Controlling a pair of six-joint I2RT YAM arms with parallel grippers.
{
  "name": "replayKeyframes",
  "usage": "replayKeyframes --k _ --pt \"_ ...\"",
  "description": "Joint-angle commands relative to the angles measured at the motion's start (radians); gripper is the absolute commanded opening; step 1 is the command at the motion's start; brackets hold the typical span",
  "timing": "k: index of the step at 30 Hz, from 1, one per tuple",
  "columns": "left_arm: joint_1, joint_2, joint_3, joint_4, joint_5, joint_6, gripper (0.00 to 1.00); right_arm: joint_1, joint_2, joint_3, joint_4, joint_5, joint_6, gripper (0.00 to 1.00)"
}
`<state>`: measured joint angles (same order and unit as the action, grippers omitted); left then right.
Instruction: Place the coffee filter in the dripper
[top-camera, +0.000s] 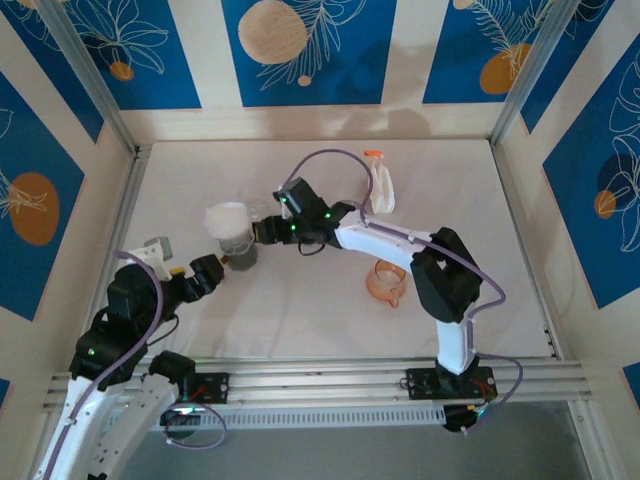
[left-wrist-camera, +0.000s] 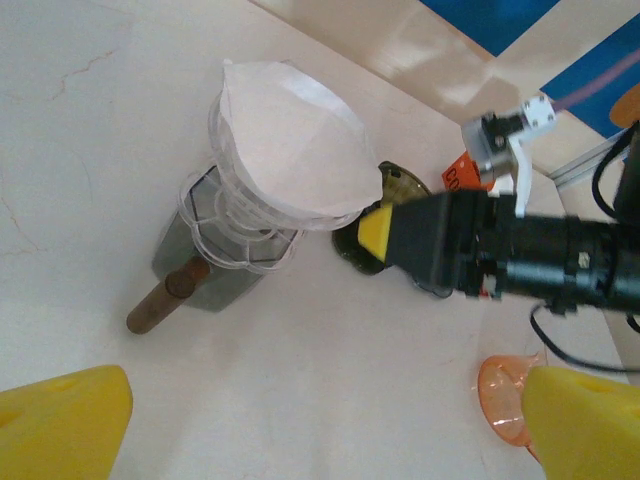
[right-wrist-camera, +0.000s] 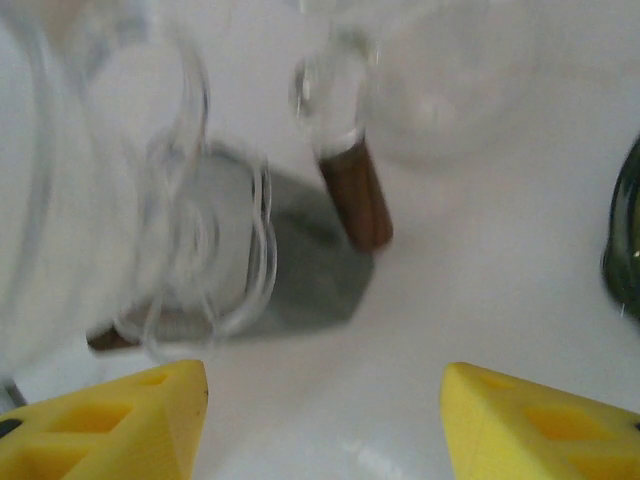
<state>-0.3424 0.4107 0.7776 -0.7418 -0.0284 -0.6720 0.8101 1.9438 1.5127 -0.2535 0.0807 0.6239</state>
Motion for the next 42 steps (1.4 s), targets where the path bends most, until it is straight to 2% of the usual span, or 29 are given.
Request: replayKeyframes --k 1,8,23,30,37,40,42 --pt "0.011 -0.016 -0.003 -0.007 -0.018 0.005 1.00 -0.033 0.066 0.071 0.058 -0.040 -0.037 0.64" --pt "0.011 -0.015 -0.009 -0.001 -0.025 0.008 1.00 -0.061 0.197 0.227 0.011 -0.104 -0.032 0.64" --pt "0.011 -0.003 -0.040 0.020 -0.012 -0.008 1.00 -0.080 0.280 0.286 0.040 -0.217 -0.007 0.65" --pt "0.011 0.001 -0.044 0.023 -0.007 -0.011 1.00 -0.083 0.309 0.326 -0.019 -0.180 -0.011 0.62" --pt "0.011 0.000 -0.041 0.019 -0.006 -0.013 1.00 -0.092 0.296 0.323 -0.063 -0.070 -0.022 0.49" --pt "0.012 0.002 -0.045 0.022 -0.004 -0.015 1.00 -0.099 0.299 0.327 -0.061 -0.076 -0.032 0.48" --pt "0.011 0.004 -0.046 0.027 -0.001 -0.018 1.00 -0.098 0.303 0.333 -0.057 -0.075 -0.055 0.51"
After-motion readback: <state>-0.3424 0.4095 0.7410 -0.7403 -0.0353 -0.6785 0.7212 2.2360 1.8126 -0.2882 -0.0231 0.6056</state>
